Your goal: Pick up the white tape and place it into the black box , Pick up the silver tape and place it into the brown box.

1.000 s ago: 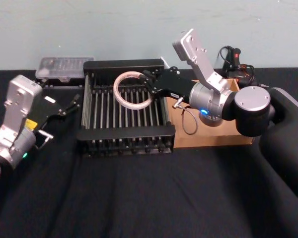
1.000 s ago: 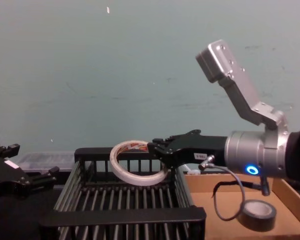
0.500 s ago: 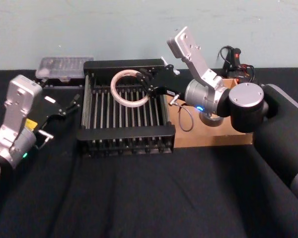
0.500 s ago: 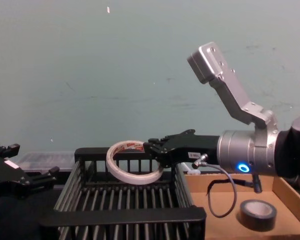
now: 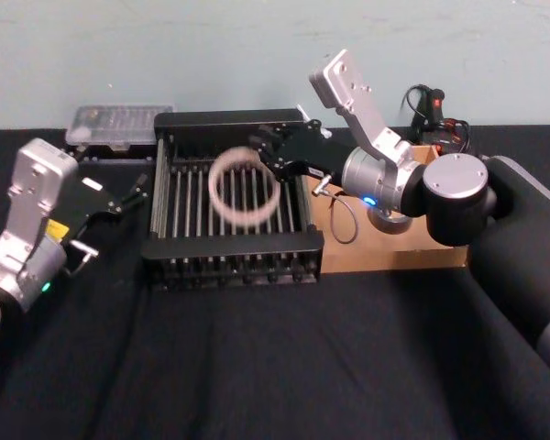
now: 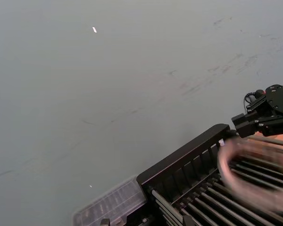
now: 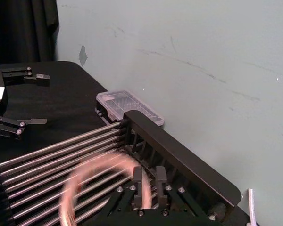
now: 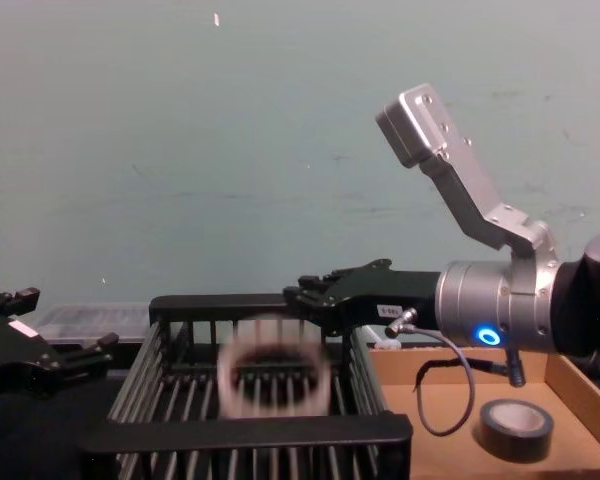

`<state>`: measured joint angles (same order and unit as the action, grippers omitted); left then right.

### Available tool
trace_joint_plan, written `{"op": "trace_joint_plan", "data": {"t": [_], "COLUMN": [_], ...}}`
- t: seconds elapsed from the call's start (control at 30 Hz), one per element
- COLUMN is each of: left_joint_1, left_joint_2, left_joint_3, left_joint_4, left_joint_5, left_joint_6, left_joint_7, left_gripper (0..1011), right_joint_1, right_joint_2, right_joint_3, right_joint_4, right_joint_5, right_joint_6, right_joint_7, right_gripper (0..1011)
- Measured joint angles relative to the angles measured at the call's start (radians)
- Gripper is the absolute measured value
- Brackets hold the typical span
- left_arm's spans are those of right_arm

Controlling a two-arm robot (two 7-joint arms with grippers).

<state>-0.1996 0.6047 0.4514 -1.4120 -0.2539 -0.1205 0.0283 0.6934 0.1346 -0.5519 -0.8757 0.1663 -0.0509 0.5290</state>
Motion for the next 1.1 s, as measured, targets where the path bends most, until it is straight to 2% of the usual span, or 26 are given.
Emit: {"op": "trace_joint_plan", "data": {"t": [0.1, 0.17, 0.27, 0.37, 0.43, 0.5, 0.7, 0.73, 0.8, 0.93, 1.1], "left_joint_1": [0.0, 0.0, 0.0, 0.0, 0.0, 0.0, 0.0, 0.0, 0.0, 0.0, 0.0], "left_joint_2": [0.0, 0.0, 0.0, 0.0, 0.0, 0.0, 0.0, 0.0, 0.0, 0.0, 0.0], "left_joint_3": [0.0, 0.0, 0.0, 0.0, 0.0, 0.0, 0.0, 0.0, 0.0, 0.0, 0.0], "left_joint_4": [0.0, 0.0, 0.0, 0.0, 0.0, 0.0, 0.0, 0.0, 0.0, 0.0, 0.0], "left_joint_5": [0.0, 0.0, 0.0, 0.0, 0.0, 0.0, 0.0, 0.0, 0.0, 0.0, 0.0], "left_joint_6": [0.0, 0.0, 0.0, 0.0, 0.0, 0.0, 0.0, 0.0, 0.0, 0.0, 0.0], "left_joint_7": [0.0, 0.0, 0.0, 0.0, 0.0, 0.0, 0.0, 0.0, 0.0, 0.0, 0.0], "left_gripper": [1001, 1001, 1001, 1001, 1001, 1002, 1001, 1001, 1001, 1001, 1001], "right_joint_1": [0.0, -0.001, -0.001, -0.001, -0.001, -0.001, -0.002, -0.002, -0.002, -0.002, -0.002], "right_joint_2": [0.0, 0.001, 0.001, 0.001, 0.001, 0.001, 0.002, 0.002, 0.002, 0.002, 0.002], "right_joint_3": [0.0, 0.0, 0.0, 0.0, 0.0, 0.0, 0.0, 0.0, 0.0, 0.0, 0.0], "right_joint_4": [-0.001, -0.001, -0.002, -0.002, -0.002, -0.002, -0.003, -0.003, -0.003, -0.003, -0.003], "right_joint_5": [0.0, 0.0, 0.001, 0.001, 0.001, 0.002, 0.002, 0.002, 0.002, 0.002, 0.002], "right_joint_6": [0.001, 0.001, 0.001, 0.002, 0.002, 0.002, 0.003, 0.003, 0.003, 0.003, 0.003], "right_joint_7": [0.0, 0.0, 0.0, -0.001, -0.001, -0.001, -0.001, -0.001, -0.001, -0.001, -0.001], "right_gripper": [234, 333, 399, 530, 544, 651, 797, 859, 911, 1002, 1000]}}
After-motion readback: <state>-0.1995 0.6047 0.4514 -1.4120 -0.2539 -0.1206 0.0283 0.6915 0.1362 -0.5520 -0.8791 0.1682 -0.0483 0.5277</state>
